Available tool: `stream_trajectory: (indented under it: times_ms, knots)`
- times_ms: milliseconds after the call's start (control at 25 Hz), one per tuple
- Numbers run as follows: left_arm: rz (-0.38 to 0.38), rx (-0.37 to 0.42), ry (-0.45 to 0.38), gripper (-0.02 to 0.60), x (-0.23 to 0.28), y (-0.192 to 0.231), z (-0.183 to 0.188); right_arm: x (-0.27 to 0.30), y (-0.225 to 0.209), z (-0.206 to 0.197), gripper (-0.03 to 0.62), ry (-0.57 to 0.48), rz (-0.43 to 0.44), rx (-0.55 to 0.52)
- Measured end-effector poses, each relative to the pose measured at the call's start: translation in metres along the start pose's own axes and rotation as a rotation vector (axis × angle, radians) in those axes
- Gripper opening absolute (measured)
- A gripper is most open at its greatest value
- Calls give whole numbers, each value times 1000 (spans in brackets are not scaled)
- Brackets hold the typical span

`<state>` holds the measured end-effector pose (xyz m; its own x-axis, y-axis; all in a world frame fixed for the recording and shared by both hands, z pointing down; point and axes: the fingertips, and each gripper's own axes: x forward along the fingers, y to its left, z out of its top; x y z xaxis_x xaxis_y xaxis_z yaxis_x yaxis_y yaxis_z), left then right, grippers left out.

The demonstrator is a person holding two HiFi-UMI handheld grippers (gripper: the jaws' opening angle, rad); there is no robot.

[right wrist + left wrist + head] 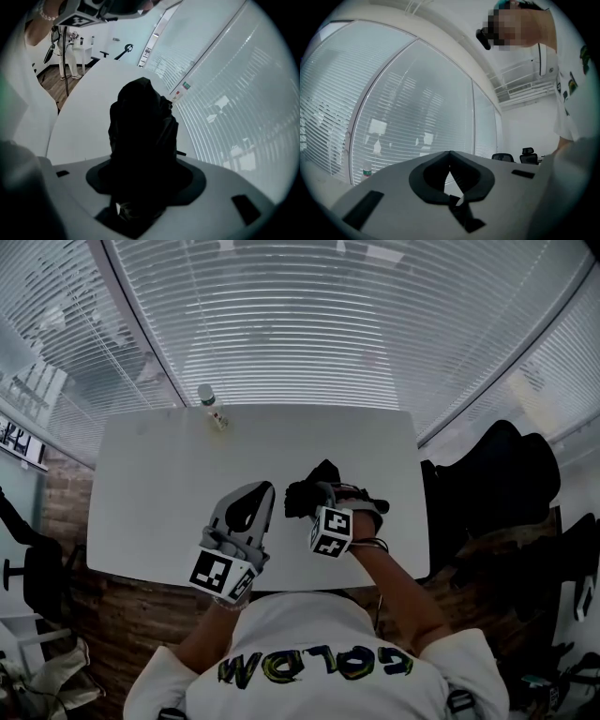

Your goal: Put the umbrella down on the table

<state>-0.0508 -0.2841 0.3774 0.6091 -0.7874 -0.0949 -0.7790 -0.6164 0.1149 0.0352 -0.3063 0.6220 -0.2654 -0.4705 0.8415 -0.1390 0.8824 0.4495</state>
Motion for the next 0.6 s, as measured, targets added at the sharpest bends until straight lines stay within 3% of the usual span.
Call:
stream_trajectory:
  times_ms: [600]
  knots:
    - [9, -26, 9, 11, -4, 5, -8, 70, 30, -15, 256, 95, 82, -84]
